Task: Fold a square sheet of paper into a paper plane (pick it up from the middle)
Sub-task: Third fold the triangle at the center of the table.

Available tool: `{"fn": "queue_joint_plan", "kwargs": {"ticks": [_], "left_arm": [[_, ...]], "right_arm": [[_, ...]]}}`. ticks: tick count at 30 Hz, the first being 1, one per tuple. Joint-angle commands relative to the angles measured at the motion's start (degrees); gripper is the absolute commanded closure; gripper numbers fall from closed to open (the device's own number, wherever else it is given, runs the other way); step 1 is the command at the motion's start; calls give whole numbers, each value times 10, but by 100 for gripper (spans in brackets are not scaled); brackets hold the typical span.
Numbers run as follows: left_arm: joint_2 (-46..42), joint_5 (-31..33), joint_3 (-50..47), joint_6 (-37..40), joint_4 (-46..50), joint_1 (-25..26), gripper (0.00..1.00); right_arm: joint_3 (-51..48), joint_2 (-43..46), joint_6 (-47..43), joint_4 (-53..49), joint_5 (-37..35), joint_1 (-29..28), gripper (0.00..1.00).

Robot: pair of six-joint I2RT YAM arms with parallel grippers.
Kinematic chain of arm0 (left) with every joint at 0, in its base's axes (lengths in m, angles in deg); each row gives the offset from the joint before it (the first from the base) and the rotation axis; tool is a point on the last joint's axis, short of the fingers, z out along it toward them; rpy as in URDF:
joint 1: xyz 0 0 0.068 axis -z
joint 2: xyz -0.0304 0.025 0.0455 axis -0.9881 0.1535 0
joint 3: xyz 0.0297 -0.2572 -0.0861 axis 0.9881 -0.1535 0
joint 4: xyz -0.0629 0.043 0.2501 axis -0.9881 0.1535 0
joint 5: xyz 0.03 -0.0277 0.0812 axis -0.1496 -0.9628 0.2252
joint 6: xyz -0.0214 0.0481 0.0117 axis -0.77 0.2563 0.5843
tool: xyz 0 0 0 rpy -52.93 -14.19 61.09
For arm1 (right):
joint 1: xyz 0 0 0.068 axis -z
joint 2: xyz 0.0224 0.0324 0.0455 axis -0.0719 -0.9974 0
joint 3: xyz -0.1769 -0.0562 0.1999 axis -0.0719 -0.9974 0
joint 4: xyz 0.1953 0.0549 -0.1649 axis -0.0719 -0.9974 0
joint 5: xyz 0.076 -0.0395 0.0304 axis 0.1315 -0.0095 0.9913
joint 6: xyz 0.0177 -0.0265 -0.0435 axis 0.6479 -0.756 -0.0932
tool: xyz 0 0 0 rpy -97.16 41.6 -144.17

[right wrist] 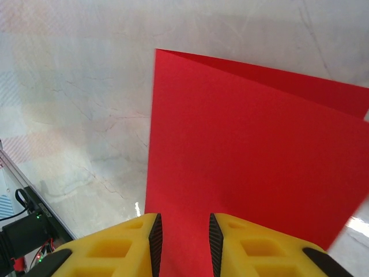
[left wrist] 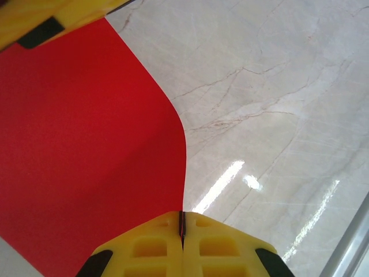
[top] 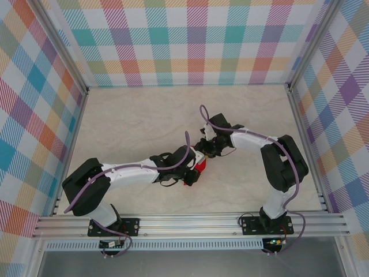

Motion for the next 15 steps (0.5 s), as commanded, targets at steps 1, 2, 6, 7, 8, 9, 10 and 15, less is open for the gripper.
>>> {"fn": "queue_joint_plan", "kwargs": {"ticks": [1, 2, 6, 7, 8, 9, 10, 15], "left_arm": [[3, -31, -7, 1, -3, -7, 98], [4, -33, -8, 0, -4, -8, 98], [7, -42, -5, 0, -7, -9, 98], [9, -45, -3, 1, -8, -10, 97], [12, -51, -2, 1, -9, -12, 97], [15, -57, -1, 1, -9, -13, 97], [17, -62, 1, 3, -9, -14, 97], [23, -72, 5, 4, -2, -20, 97]], "right_arm": [[30, -27, -16, 11, 34, 2, 70], [37, -37, -19, 8, 36, 2, 70], [53, -68, -28, -4, 30, 2, 70], [55, -73, -30, -7, 25, 2, 70], [56, -78, -31, -10, 19, 2, 70], [56, -81, -33, -11, 15, 2, 70], [57, -84, -35, -12, 12, 2, 70], [55, -83, -40, -21, -2, 2, 70]]}}
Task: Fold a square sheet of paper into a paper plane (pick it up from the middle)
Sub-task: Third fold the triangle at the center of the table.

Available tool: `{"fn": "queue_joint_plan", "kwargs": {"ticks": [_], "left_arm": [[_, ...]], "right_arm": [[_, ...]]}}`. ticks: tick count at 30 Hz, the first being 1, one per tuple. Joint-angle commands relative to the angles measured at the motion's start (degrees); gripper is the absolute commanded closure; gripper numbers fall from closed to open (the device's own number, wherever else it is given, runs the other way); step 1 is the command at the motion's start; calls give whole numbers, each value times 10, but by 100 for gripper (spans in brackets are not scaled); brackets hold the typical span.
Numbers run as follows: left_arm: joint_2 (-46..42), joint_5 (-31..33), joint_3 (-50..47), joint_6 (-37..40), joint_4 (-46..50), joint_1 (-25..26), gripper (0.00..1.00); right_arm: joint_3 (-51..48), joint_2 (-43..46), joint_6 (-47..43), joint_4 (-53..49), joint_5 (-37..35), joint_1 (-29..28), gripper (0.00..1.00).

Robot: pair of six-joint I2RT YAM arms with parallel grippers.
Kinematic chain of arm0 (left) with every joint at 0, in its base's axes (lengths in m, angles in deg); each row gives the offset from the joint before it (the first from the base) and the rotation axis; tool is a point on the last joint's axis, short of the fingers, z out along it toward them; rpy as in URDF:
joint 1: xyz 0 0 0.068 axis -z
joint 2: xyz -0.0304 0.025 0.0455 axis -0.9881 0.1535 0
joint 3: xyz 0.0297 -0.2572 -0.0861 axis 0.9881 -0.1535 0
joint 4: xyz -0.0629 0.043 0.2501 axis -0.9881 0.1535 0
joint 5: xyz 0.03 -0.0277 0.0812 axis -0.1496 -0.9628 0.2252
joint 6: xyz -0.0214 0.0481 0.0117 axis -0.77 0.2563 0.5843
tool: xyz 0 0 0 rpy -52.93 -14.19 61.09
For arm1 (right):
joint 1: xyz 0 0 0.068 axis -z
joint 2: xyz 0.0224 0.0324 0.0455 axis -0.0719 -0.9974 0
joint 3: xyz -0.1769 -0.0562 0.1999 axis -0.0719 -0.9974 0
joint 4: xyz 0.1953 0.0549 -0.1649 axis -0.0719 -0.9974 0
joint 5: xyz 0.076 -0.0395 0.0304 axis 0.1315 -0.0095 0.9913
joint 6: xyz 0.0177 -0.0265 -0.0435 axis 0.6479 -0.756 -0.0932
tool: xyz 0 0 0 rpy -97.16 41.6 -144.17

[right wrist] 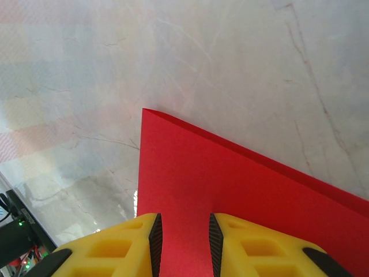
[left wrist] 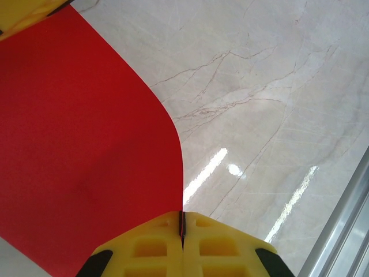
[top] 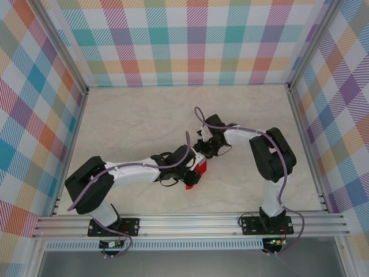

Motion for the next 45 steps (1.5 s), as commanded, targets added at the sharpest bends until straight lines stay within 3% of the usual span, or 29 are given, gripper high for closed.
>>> {"fn": "queue_joint_plan", "kwargs": {"ticks": [1, 12, 23, 32, 45], "left_arm": [[4, -19, 3, 3, 1, -9, 97], [-16, -49, -20, 8, 5, -31, 97], [-1, -102, -12, 18, -2, -52, 95], [23, -152, -11, 19, -12, -81, 93], [64, -182, 3, 41, -3, -123, 91]], "right_arm": [[12, 3, -19, -18, -8, 3, 70], [-1, 73, -16, -21, 10, 6, 69], [13, 1, -9, -4, 40, 6, 73], [-3, -26, -27, -23, -26, 6, 76], [-12, -19, -43, -26, -24, 6, 76]]}}
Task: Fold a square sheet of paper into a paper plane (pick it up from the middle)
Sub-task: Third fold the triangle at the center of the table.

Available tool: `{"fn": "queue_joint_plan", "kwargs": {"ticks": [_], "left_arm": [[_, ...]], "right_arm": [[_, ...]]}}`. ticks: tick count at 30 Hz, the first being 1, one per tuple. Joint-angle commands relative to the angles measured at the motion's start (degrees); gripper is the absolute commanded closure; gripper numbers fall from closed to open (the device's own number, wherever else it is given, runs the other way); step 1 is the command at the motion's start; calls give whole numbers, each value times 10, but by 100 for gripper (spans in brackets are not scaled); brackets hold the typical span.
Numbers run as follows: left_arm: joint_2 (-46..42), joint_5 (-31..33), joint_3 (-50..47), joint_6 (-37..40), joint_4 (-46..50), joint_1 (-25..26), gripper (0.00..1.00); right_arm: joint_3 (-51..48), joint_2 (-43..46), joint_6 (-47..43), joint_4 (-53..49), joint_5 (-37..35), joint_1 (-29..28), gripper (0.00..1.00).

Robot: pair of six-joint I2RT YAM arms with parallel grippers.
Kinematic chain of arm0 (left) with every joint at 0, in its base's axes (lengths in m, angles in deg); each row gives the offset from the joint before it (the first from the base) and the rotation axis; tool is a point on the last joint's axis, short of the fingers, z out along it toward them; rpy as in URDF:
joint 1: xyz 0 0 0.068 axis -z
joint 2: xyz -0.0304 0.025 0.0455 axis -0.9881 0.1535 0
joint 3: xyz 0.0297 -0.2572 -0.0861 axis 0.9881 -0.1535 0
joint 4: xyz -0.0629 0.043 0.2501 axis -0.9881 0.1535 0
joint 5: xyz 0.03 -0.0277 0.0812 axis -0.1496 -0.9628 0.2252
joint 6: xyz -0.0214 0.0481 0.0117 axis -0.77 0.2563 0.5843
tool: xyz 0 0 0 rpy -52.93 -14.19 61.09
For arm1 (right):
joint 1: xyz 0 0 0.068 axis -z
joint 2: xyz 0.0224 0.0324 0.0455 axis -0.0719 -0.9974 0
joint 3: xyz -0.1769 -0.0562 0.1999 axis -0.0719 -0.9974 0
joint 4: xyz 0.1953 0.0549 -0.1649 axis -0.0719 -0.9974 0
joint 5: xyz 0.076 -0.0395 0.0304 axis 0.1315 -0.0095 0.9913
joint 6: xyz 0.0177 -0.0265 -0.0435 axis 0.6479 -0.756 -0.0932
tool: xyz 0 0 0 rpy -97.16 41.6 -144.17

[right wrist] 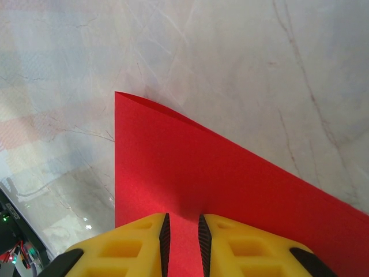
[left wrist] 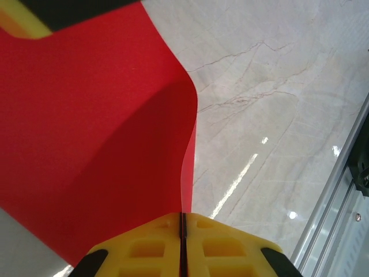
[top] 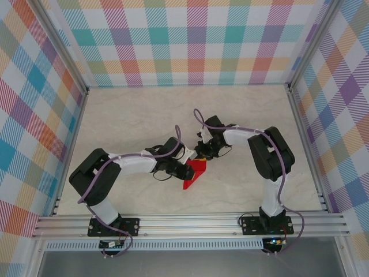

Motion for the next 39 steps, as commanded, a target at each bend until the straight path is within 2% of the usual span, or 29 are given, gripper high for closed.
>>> {"fn": "queue_joint_plan", "kwargs": {"ticks": [1, 10, 17, 27, 39], "left_arm": [[17, -20, 15, 21, 3, -13, 91], [51, -55, 40, 31, 19, -24, 90], [75, -57, 64, 27, 30, -26, 90], [57, -53, 33, 6, 6, -48, 89], [62, -63, 10, -22, -32, -49, 86]], "right_arm": [[-13, -6, -20, -13, -17, 2, 76], [-24, -23, -2, 3, 8, 2, 77], [-33, -12, 9, -8, 1, 2, 77], [-23, -10, 8, -30, -19, 2, 77], [-30, -2, 18, -26, -18, 2, 76]]}}
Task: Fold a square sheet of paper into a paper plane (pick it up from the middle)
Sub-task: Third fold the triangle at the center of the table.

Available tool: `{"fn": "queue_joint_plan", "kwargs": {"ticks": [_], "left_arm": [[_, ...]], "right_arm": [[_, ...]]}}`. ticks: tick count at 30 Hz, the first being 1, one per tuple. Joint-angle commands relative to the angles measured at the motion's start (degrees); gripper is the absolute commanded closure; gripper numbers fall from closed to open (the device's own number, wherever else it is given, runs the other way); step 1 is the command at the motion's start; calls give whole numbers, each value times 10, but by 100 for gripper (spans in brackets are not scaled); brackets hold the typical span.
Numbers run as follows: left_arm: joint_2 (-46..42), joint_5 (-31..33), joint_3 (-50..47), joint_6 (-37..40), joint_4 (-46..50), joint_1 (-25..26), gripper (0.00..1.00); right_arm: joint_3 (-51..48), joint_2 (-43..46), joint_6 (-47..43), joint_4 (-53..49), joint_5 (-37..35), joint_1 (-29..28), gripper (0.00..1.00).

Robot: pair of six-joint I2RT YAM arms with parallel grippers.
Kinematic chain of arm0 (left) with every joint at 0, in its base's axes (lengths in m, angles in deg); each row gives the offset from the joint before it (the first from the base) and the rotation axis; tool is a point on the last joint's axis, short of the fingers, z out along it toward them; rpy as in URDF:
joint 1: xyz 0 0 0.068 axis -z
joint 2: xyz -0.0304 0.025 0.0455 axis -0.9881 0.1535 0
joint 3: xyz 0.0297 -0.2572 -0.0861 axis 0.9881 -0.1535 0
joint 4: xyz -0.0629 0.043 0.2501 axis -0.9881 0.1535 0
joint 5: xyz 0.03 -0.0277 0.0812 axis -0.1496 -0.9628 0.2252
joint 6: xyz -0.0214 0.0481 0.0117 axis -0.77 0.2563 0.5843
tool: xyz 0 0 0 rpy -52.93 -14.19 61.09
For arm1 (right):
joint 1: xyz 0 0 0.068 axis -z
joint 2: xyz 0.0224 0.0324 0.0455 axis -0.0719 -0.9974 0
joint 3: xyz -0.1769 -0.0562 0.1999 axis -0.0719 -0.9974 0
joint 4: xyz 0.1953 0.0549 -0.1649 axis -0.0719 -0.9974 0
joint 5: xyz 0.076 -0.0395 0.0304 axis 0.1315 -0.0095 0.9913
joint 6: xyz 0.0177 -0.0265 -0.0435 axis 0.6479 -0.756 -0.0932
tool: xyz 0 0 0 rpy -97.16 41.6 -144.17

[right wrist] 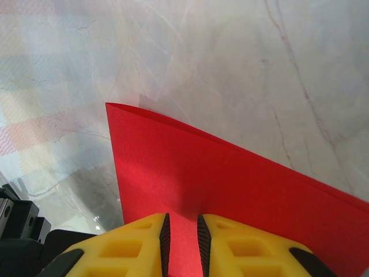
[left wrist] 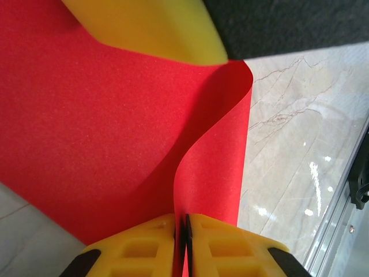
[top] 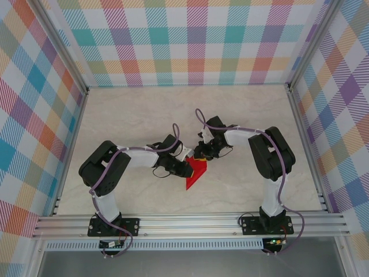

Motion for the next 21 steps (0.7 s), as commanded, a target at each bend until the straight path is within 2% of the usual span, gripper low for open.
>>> {"fn": "queue_joint_plan", "kwargs": {"ticks": [1, 11, 15, 21], "left_arm": [[-8, -7, -8, -10, -12, -7, 86], [3, 22, 1, 4, 14, -7, 86], [5, 25, -17, -5, -6, -7, 87], [13, 25, -26, 0, -4, -6, 87]], "right_arm": [[-18, -3, 8, -42, -36, -1, 76], [-13, -1, 15, -41, -38, -1, 75], [-14, 5, 22, -41, -42, -1, 74], [-21, 74, 49, -35, -49, 3, 71]]}}
